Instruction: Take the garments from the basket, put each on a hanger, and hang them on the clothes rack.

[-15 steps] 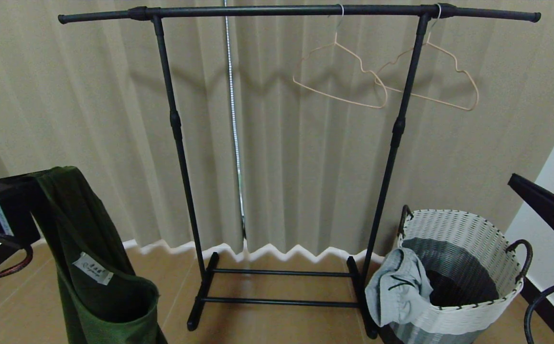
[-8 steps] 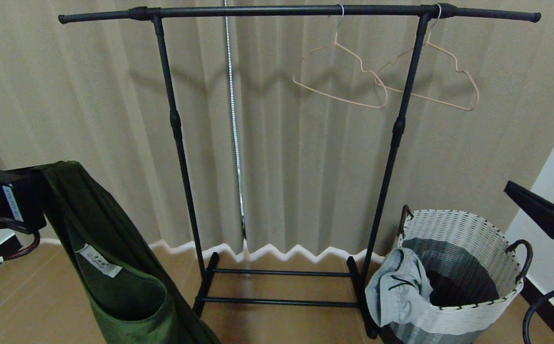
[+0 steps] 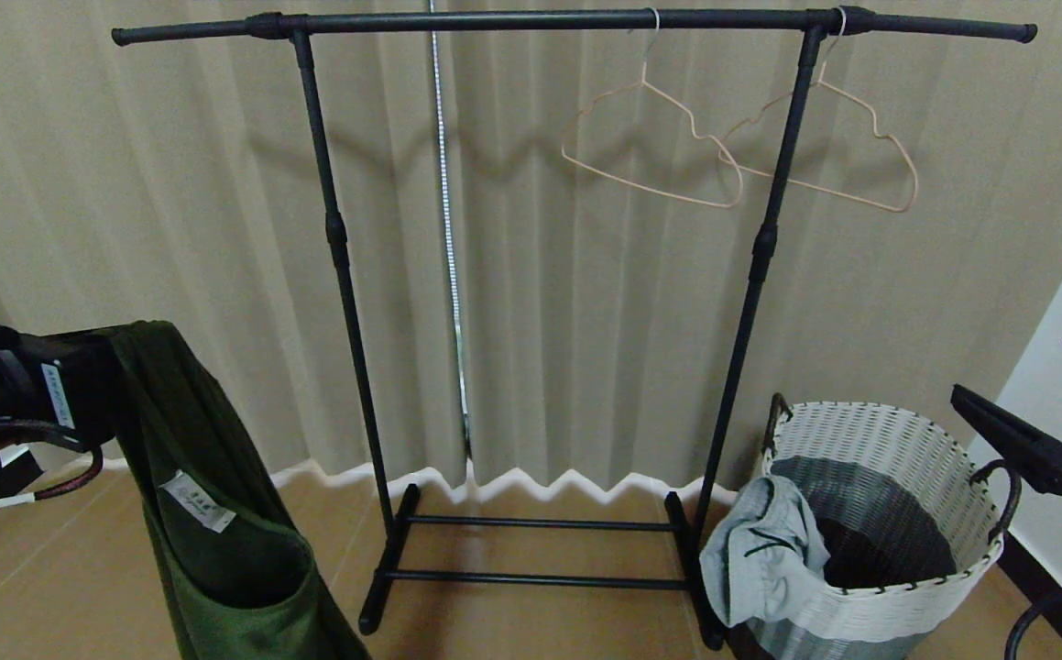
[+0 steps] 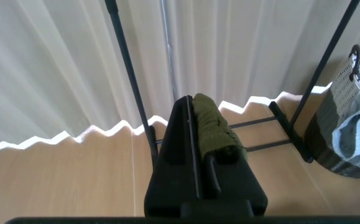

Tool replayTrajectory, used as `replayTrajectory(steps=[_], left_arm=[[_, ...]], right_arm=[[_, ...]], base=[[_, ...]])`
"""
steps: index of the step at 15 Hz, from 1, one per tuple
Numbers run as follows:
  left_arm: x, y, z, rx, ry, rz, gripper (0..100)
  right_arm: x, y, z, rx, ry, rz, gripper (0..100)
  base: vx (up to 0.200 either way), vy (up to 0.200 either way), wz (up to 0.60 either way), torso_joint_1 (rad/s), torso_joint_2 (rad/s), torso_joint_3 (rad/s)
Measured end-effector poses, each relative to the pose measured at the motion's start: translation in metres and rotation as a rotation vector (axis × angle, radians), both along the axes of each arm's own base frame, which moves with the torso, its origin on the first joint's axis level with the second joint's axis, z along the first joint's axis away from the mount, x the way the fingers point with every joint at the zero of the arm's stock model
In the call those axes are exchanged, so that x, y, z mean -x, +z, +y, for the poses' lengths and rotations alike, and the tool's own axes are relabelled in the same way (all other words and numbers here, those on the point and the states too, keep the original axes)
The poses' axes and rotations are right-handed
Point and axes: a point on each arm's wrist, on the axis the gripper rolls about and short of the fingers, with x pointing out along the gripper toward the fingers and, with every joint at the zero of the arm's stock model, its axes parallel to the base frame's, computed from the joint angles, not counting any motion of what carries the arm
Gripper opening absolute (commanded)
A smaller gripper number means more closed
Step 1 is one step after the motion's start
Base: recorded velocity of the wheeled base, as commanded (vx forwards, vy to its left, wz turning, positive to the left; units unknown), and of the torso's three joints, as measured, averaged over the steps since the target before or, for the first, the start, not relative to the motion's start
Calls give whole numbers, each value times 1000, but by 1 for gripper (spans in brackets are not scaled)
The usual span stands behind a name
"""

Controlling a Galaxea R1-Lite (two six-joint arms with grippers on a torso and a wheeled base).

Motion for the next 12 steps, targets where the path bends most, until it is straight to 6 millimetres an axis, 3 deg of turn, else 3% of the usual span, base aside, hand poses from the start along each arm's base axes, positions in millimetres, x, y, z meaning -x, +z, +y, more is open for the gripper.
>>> replayTrajectory(steps=[4, 8, 12], left_arm=[[-3, -1, -2, -1, -14, 2, 0], [-4, -6, -5, -3, -29, 16, 0], [-5, -9, -6, -6, -31, 30, 0]], right_arm=[[-9, 9, -5, -180, -41, 10, 100], [-13, 10, -8, -186, -58, 13, 100], [-13, 9, -10, -186, -75, 18, 100]], base=[[0, 0, 0, 0, 0, 0], [0, 0, 0, 7, -21, -7], [0, 0, 0, 82, -250, -242]])
